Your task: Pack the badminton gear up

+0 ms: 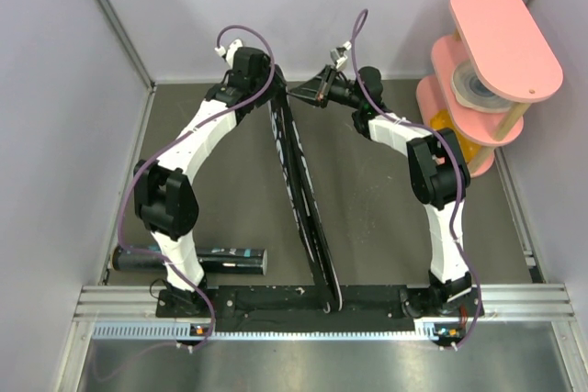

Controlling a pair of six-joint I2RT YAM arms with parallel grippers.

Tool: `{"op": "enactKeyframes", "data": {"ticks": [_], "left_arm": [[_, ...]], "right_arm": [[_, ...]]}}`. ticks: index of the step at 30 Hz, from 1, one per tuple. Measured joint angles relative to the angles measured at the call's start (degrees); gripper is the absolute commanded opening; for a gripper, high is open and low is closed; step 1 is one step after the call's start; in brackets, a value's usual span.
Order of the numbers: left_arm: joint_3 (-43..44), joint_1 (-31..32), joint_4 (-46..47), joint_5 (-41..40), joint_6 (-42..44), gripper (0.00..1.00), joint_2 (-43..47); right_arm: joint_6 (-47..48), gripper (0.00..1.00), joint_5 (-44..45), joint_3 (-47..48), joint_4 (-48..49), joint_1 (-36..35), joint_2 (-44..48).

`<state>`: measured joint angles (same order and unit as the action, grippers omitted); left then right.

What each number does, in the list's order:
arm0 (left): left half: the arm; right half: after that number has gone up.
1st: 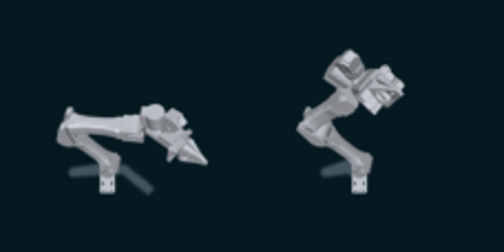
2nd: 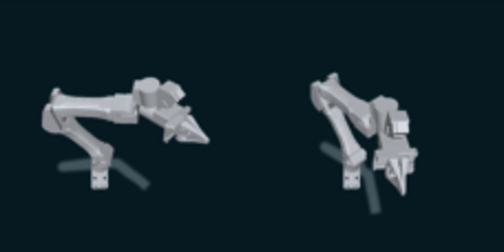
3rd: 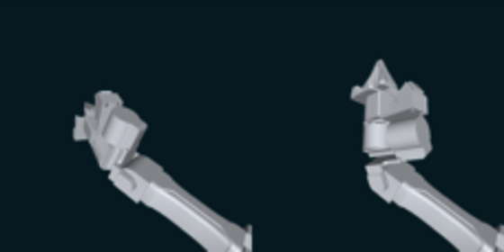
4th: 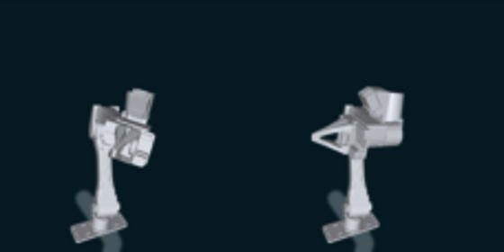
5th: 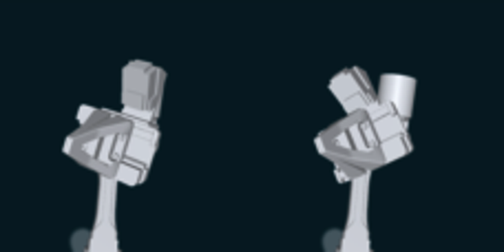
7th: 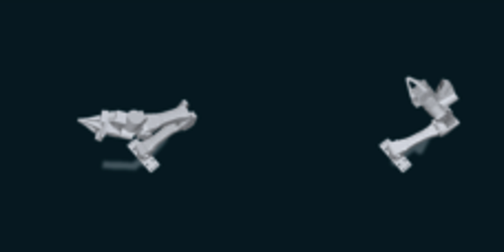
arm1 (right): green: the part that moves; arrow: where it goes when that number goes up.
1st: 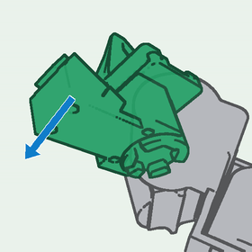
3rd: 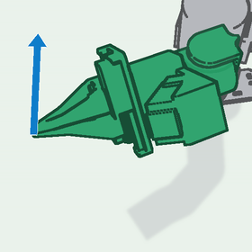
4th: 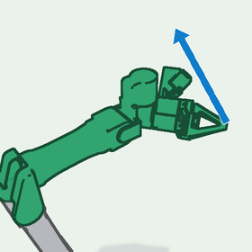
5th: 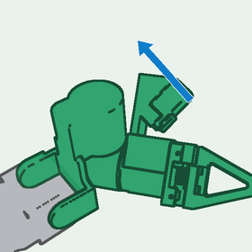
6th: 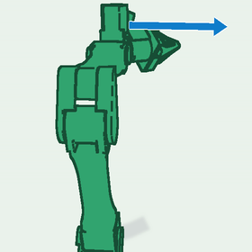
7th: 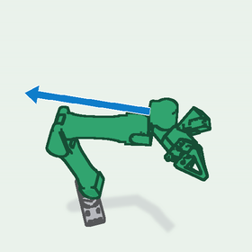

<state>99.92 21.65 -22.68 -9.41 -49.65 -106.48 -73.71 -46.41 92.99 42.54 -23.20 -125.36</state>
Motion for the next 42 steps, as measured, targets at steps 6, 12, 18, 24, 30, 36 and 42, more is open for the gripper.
{"op": "enactKeyframes", "data": {"ticks": [6, 12, 18, 24, 30, 36, 42], "left_arm": [[0.2, 0.0, 0.7, 0.0, -0.1, 0.39, -0.1], [0.3, -0.4, 1.6, 1.5, -0.7, 0.24, -0.3], [0.5, -1.0, 1.7, 3.7, -1.4, 0.05, -0.9], [0.5, -1.8, 1.6, 4.6, -1.4, 0.00, -0.9], [0.6, -3.0, 1.6, 5.6, -1.5, 0.00, -0.9], [0.6, -4.1, 1.5, 5.9, -1.5, 0.00, -0.9], [0.6, -6.1, 1.2, 4.7, -1.5, 0.00, -0.9]], "right_arm": [[0.8, 0.00, -0.2, -1.5, 3.5, -0.3, 0.0], [5.2, 0.00, -0.2, -3.5, 4.3, -0.9, 0.9], [8.6, 0.00, 0.3, -8.6, 4.8, -1.6, 3.9], [11.0, 0.00, 1.2, -14.2, 4.7, -2.5, 8.3], [13.7, 0.00, 3.4, -20.5, 4.0, -4.0, 13.3], [16.0, 0.00, 4.9, -28.3, 2.6, -5.9, 18.9], [18.1, 0.00, 5.3, -35.3, 0.8, -8.3, 24.4]]}}
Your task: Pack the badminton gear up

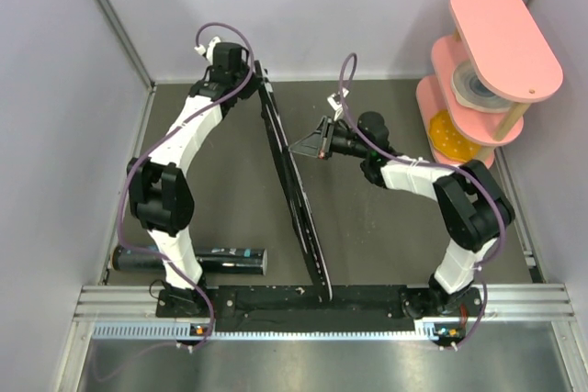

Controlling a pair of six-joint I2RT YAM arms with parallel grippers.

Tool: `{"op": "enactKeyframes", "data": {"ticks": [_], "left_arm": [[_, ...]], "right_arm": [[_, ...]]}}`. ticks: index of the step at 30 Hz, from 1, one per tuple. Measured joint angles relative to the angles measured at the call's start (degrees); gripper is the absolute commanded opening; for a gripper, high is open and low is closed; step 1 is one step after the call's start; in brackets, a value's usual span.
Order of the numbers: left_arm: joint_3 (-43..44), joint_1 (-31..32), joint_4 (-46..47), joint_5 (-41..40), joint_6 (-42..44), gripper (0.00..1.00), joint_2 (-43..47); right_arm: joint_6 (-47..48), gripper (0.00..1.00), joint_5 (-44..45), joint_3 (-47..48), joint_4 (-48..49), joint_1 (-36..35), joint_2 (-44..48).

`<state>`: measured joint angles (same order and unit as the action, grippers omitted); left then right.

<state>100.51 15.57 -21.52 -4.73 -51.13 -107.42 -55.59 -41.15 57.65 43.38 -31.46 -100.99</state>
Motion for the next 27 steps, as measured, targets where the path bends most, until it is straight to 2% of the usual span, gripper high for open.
{"op": "enactKeyframes", "data": {"ticks": [17, 27], "left_arm": [[2.3, -9.1, -3.5, -6.9, -1.7, 0.00, -1.6], [3.6, -11.6, -4.6, -11.0, -0.5, 0.00, -2.1]], "right_arm": [[3.5, 0.00, -1.1, -8.7, -8.5, -1.9, 11.0], [5.7, 0.00, -1.4, -18.7, -11.7, -2.5, 18.3]]}}
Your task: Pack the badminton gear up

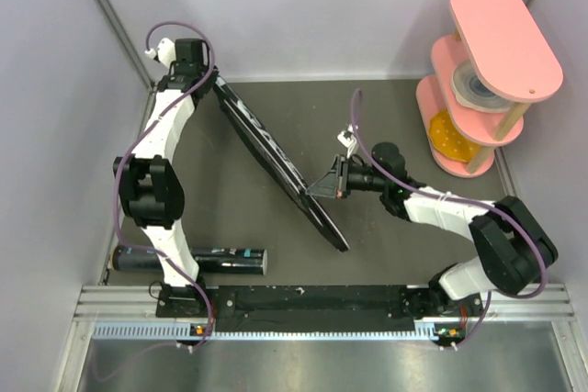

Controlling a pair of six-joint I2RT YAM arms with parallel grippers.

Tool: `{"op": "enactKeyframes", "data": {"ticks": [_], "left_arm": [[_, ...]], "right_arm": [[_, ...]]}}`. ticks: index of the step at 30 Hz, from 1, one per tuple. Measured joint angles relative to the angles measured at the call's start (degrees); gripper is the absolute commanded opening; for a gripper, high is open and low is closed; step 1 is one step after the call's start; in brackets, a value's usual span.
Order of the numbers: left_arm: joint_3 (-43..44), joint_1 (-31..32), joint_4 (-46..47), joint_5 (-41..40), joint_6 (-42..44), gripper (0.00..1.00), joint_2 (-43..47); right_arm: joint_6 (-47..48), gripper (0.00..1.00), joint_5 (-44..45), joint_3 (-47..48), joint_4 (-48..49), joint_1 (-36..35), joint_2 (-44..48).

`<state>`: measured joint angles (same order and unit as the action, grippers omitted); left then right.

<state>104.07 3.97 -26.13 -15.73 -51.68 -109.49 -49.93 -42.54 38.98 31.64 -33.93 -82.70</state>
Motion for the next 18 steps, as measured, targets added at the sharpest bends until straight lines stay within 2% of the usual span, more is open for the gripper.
{"op": "enactKeyframes", "data": {"ticks": [9, 18], "left_arm": [[0.0, -2.2, -0.1, -3.6, 0.8, 0.00, 0.0], [0.2, -4.5, -0.2, -5.8, 1.8, 0.00, -0.1]], "right_arm": [[0.4, 0.00, 0.4, -11.3, -1.3, -0.9, 7.0], [0.5, 0.00, 2.6, -18.5, -6.3, -1.0, 16.0]]}}
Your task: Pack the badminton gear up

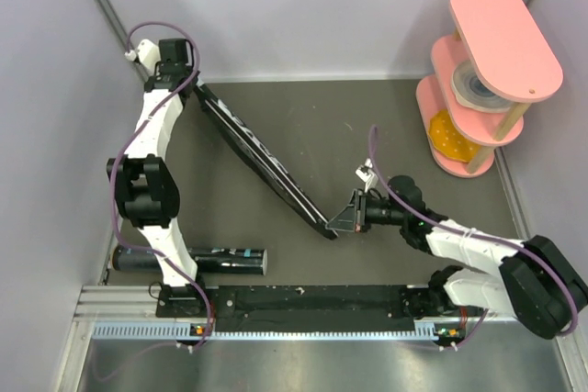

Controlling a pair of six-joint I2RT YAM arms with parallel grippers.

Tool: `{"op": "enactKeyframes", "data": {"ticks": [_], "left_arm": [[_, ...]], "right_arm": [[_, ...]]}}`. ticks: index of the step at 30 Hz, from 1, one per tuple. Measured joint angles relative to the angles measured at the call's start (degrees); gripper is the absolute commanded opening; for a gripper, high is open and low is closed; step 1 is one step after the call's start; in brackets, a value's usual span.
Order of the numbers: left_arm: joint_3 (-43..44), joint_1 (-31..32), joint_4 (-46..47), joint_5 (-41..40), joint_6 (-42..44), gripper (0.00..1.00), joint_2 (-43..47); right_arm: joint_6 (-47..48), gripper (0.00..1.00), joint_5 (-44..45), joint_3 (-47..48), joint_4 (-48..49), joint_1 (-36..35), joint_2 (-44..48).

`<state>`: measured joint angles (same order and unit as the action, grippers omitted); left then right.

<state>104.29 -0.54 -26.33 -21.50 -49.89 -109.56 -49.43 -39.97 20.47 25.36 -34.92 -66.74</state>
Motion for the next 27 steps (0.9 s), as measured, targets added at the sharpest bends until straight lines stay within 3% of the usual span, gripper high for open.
{"op": "enactKeyframes", "data": {"ticks": [9, 19, 22, 23, 26, 27], "left_arm": [[0.4, -2.2, -0.2, -2.0, 0.5, 0.00, 0.0], [0.6, -2.7, -0.3, -3.5, 0.7, 0.00, 0.0], [0.6, -2.7, -0.3, -3.7, 0.9, 0.00, 0.0], [0.6, -2.7, -0.3, -3.7, 1.0, 0.00, 0.0], [0.5, -2.7, -0.2, -3.9, 1.4, 0.00, 0.1], [0.3, -2.7, -0.2, -3.9, 1.4, 0.00, 0.2]], "right_arm": [[0.2, 0.00, 4.9, -6.3, -9.5, -0.3, 9.4], [0.7, 0.00, 9.8, -7.4, -17.4, -0.3, 10.6], [4.3, 0.35, 11.7, -6.3, -22.6, -1.2, 12.3], [6.3, 0.52, 13.2, -4.9, -26.0, -2.1, 13.2], [12.5, 0.76, 17.9, 2.3, -33.7, -5.2, 15.0], [14.1, 0.79, 19.3, 4.5, -35.1, -5.7, 15.1]]}}
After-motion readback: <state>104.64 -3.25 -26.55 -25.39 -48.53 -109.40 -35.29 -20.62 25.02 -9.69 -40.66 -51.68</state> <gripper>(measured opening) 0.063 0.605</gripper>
